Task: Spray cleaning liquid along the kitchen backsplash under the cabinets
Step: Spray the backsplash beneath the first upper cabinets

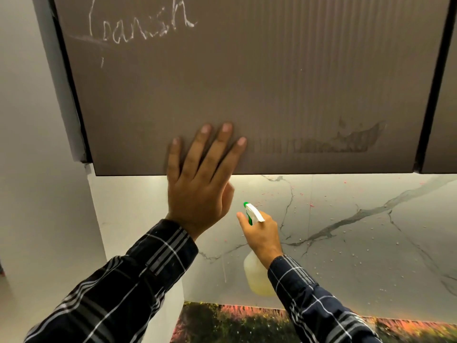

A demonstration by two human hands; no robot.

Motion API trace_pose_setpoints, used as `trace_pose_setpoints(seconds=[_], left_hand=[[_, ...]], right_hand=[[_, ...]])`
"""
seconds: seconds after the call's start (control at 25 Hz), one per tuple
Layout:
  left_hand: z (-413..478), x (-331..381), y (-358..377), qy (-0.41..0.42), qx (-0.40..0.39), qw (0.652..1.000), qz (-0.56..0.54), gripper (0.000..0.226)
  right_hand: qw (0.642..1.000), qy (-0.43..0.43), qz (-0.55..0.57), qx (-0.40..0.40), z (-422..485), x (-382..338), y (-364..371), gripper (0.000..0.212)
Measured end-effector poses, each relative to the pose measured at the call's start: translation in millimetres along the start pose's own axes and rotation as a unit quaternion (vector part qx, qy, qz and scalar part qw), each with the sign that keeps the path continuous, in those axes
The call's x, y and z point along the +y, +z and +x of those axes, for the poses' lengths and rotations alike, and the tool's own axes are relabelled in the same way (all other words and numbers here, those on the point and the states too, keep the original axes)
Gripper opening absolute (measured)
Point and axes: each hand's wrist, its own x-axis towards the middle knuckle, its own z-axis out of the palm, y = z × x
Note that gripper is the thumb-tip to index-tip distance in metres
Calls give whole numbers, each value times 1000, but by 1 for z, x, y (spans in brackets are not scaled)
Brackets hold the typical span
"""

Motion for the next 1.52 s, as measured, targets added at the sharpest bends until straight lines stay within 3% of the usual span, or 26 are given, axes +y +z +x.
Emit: trace_pose_setpoints(seconds=[0.2, 0.28, 0.36, 0.52, 0.64, 0.76, 0.92, 1.08, 1.2, 1.28, 1.52], left_hand=[[-10, 13, 20, -31, 66, 996, 42, 83], [-10, 16, 23, -38, 76, 996, 41, 79], [-9, 18, 23, -42, 75, 996, 37, 79], [-12, 21, 18, -49, 63, 996, 33, 82], [-12, 23, 18, -50, 63, 996, 36, 83], [-12, 23, 19, -57, 68, 995, 39, 83], [-9, 32, 16, -81, 66, 994, 24, 85], [-5, 49, 10, -115, 34, 993, 7, 81], [-2, 59, 9, -70, 6, 998, 2, 81], [0, 60, 12, -30, 8, 1000, 5, 80], [1, 59, 23, -20, 50, 998, 10, 76]], right_hand=[[999, -18, -20, 19, 13, 2, -6, 39], [1000, -1, -10, -8, 15, 5, -9, 37], [999, 12, -7, -37, 15, 4, -11, 35], [1000, 18, -8, -3, 18, 9, -21, 36], [998, 43, -10, -37, 16, 16, -29, 35], [999, 44, -13, -4, 13, 28, -38, 35], [995, 60, -40, -63, 11, 39, -47, 37], [998, 42, -30, -34, 15, 40, -51, 39], [995, 52, -50, -73, 15, 42, -49, 37], [997, 40, -48, -53, 14, 44, -48, 39], [998, 19, -29, -53, 24, 43, -49, 38]])
